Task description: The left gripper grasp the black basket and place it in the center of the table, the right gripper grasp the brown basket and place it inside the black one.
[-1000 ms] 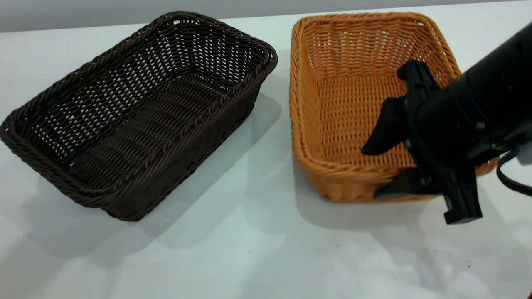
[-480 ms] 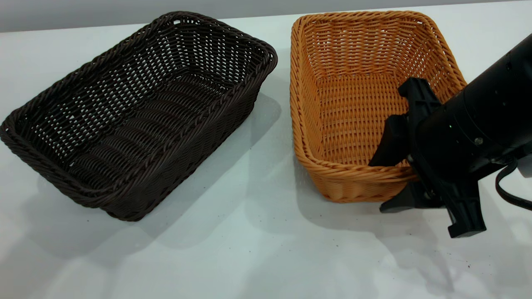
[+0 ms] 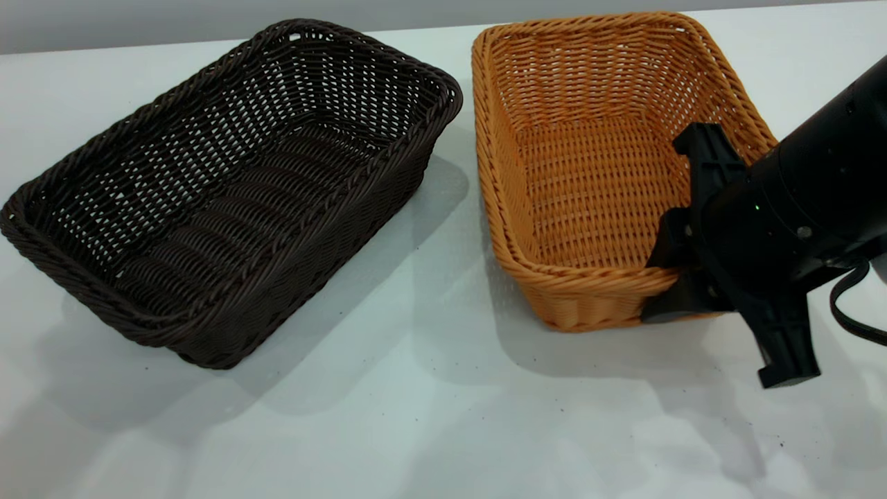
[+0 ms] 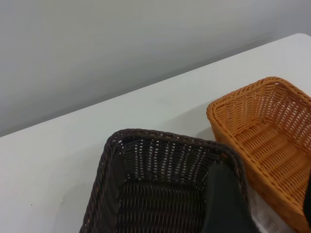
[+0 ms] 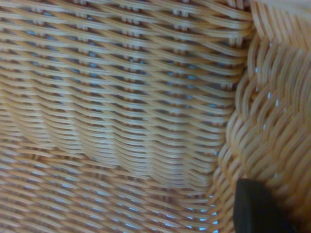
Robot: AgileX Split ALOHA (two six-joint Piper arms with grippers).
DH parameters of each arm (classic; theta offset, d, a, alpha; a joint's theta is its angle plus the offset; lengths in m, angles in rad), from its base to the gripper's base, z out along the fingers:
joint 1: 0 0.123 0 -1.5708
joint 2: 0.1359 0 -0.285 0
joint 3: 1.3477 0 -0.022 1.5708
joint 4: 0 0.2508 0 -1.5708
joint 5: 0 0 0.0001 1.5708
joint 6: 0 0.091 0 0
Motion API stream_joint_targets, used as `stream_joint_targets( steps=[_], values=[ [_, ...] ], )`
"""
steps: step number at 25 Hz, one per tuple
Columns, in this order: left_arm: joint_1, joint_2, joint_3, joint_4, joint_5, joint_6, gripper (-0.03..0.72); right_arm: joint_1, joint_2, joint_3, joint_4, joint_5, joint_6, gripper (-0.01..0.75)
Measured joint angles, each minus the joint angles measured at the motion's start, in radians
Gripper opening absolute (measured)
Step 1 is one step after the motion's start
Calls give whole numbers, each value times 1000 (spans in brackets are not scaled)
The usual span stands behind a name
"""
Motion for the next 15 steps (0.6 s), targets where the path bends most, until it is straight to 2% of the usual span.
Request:
stream_joint_targets(
  steps=[7,11,15],
  values=[
    [0,4,0,3,24,0,344,-1,-25,3,-4,-44,-105,113],
    [0,46,0,5,67,-16,344,-3,-85,4,-12,-120,-172,111],
    [0,96,0,7,113,-31,344,-61,-179,9,-3,-193,-256,111]
  ],
)
